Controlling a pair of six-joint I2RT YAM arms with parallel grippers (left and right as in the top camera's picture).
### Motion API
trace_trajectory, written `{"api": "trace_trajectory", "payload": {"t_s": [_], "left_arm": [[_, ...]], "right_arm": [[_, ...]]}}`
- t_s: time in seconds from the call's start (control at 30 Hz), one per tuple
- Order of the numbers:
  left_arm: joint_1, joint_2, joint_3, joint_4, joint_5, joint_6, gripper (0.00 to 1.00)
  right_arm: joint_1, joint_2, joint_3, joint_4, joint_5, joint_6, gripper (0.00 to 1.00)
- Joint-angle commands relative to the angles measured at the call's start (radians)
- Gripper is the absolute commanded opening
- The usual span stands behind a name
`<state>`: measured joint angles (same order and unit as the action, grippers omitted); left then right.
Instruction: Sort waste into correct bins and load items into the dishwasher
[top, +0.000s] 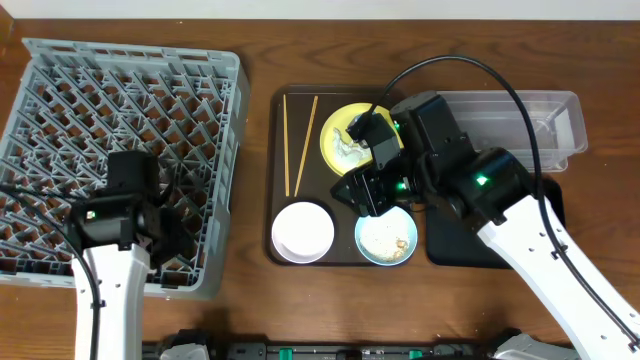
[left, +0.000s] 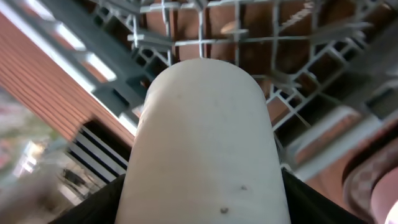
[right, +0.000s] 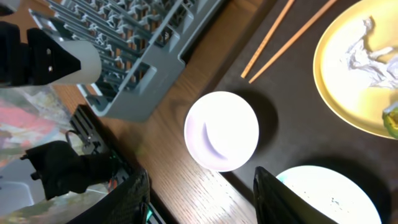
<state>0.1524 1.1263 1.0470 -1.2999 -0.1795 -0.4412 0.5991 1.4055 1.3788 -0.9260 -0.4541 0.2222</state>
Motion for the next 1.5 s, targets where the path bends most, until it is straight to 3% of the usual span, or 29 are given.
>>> {"api": "trace_trajectory", "payload": {"t_s": [0.0,0.2,0.33,0.5,0.6,0.63,0.67,0.77,0.87,0.97,1.03,1.17,1.3,1.47], "left_arm": [[0.088,0.007,-0.027,0.012,0.094,0.002,0.77],[0.181,0.022,-0.031,0.047,0.244,0.075,0.81],[0.198,0.022,-0.026,0.041,0.288,0.082,0.94],[0.198,0.022,0.089,-0.016,0.326,0.121,0.97],[0.198,0.020,0.191,-0.055,0.327,0.146,0.96],[0.196,0.019,0.206,-0.063,0.330,0.146,0.87],[0.178,0.012,0.213,-0.069,0.335,0.152,0.75],[0.109,0.007,0.213,-0.072,0.407,0.226,0.72],[0.022,0.005,0.213,-0.067,0.435,0.252,0.80],[-0.088,0.001,0.213,-0.040,0.435,0.283,0.84],[-0.162,-0.003,0.213,-0.020,0.434,0.316,0.85],[-0.294,-0.005,0.213,-0.002,0.418,0.359,0.86],[-0.340,-0.005,0.213,0.008,0.415,0.359,0.90],[-0.377,-0.005,0.213,0.003,0.415,0.360,0.90]], "right_arm": [[0.010,0.005,0.001,-0.013,0.013,-0.018,0.52],[0.010,0.005,0.001,-0.011,0.013,-0.019,0.52],[0.010,0.005,0.001,-0.010,0.013,-0.022,0.52],[0.010,0.005,0.001,-0.007,0.027,-0.037,0.52],[0.010,0.005,0.001,-0.002,0.035,-0.037,0.53],[0.010,0.005,0.001,-0.001,0.035,-0.036,0.53],[0.010,0.005,0.001,0.003,0.036,-0.036,0.50],[0.010,0.007,0.001,0.031,0.039,0.000,0.48],[0.023,0.034,0.000,0.088,0.045,0.066,0.42],[0.048,0.098,0.000,0.105,0.192,0.100,0.50],[0.052,0.162,0.000,0.105,0.328,0.156,0.49],[0.046,0.296,0.000,0.175,0.415,0.174,0.48],[0.031,0.362,0.000,0.255,0.446,0.176,0.47],[0.003,0.430,0.000,0.346,0.565,0.177,0.55]]}}
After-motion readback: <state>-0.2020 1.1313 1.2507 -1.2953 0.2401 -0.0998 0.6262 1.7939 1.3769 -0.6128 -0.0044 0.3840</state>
